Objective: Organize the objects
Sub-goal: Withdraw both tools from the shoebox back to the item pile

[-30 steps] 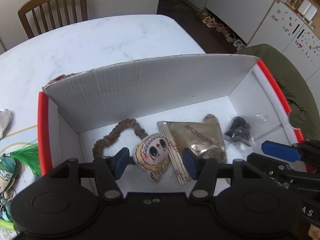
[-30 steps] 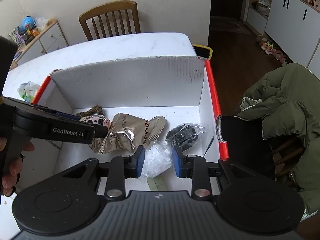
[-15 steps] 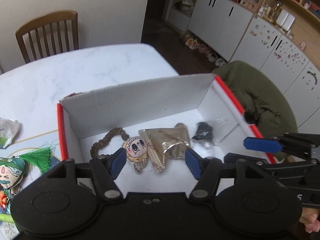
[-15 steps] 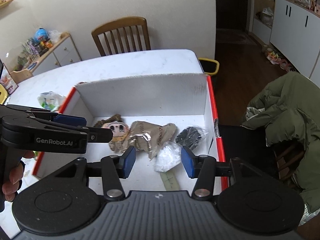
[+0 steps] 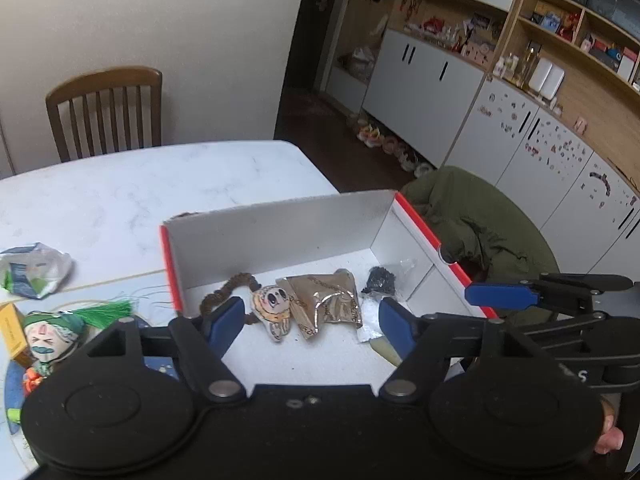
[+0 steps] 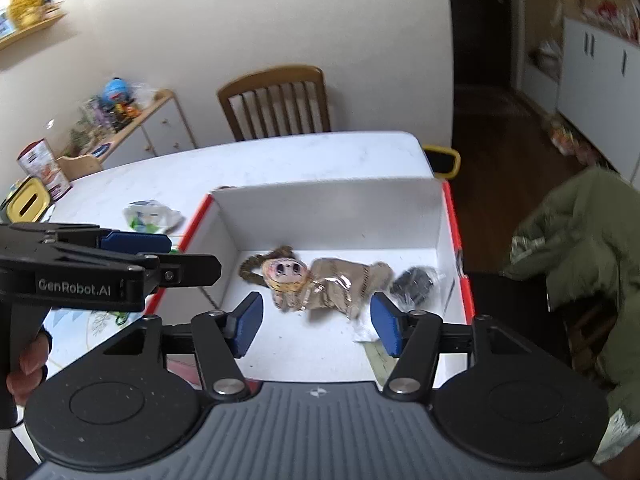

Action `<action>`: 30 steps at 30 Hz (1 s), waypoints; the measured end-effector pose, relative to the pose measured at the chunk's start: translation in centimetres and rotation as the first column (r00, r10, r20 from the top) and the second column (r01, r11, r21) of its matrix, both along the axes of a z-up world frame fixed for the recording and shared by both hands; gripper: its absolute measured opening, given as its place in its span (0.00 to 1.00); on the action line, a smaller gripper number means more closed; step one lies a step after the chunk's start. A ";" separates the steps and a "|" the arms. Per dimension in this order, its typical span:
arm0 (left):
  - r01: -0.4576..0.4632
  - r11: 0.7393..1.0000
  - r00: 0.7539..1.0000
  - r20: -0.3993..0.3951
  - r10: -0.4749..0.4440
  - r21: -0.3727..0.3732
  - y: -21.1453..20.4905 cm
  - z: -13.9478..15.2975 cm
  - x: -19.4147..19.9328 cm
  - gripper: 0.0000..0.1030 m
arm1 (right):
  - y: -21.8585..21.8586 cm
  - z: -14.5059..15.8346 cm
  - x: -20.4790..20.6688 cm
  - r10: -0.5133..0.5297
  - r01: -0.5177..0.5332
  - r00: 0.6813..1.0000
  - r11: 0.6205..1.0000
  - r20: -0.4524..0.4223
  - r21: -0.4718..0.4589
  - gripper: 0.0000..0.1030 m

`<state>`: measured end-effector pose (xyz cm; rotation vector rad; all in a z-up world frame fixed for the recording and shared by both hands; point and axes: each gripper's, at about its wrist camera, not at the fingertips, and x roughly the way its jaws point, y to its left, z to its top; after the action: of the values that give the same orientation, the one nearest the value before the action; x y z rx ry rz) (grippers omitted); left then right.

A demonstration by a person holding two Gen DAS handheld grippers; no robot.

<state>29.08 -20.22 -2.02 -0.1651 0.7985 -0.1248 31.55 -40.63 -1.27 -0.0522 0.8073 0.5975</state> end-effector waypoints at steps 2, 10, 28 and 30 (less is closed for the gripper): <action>-0.004 1.000 1.000 0.017 0.004 0.000 0.5 0.4 -0.8 0.74 | 0.3 0.5 -1.0 0.015 -0.014 0.999 1.000 0.043 -0.008 0.64; 0.012 1.000 0.998 0.057 -0.011 -0.008 2.7 1.4 -3.6 0.86 | 2.0 2.0 -4.2 0.031 -0.031 0.993 1.000 0.111 0.004 0.73; -0.023 1.000 0.996 0.090 0.023 0.003 11.6 1.2 -8.6 0.99 | 9.9 2.8 -9.0 0.035 -0.042 0.991 0.997 0.126 0.057 0.89; -0.033 0.999 0.996 0.081 0.033 0.003 12.8 1.0 -9.0 0.99 | 11.0 2.7 -9.5 0.032 -0.041 0.991 0.997 0.134 0.067 0.89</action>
<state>20.08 -7.38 -1.06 -0.1685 0.7147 -0.0981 22.08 -29.61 1.45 -0.0427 0.6576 0.6494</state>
